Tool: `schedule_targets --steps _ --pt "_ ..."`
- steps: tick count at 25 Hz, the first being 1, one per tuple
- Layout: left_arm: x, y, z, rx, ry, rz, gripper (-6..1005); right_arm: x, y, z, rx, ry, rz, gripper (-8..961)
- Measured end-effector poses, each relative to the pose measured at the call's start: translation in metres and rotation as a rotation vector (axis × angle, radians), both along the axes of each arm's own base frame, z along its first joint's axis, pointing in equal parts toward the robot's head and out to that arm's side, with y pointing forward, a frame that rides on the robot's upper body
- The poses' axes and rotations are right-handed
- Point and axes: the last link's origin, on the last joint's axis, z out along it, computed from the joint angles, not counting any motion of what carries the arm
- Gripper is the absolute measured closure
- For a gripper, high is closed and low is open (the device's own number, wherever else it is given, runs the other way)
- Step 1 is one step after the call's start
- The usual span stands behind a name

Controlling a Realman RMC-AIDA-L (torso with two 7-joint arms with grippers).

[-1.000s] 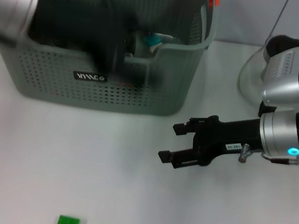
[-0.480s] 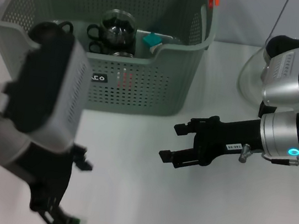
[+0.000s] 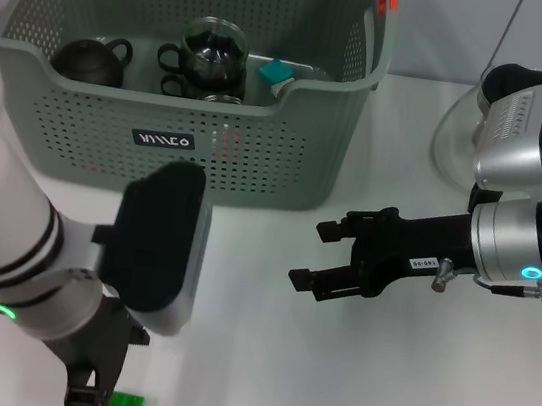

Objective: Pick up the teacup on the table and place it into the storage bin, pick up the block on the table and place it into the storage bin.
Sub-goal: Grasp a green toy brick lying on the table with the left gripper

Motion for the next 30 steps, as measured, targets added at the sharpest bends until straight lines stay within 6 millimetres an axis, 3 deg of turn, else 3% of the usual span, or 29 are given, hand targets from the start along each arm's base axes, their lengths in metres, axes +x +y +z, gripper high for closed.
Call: schedule_targets --steps 7,18,24,30 --pt "-0.006 -0.001 -0.012 -0.018 0.022 -0.006 54 -0.002 0.002 0.001 0.008 0.000 0.007 72" --pt "-0.013 -0.004 -0.019 -0.019 0.025 0.001 229 -0.002 0.003 0.001 0.015 -0.001 0.009 71" --pt "-0.015 -0.005 -0.019 -0.014 0.024 0.004 465 -0.002 0.003 0.001 0.017 -0.002 0.013 71" --pt "-0.017 -0.006 -0.020 -0.009 0.021 0.010 538 -0.002 0.003 0.001 0.018 -0.002 0.012 70"
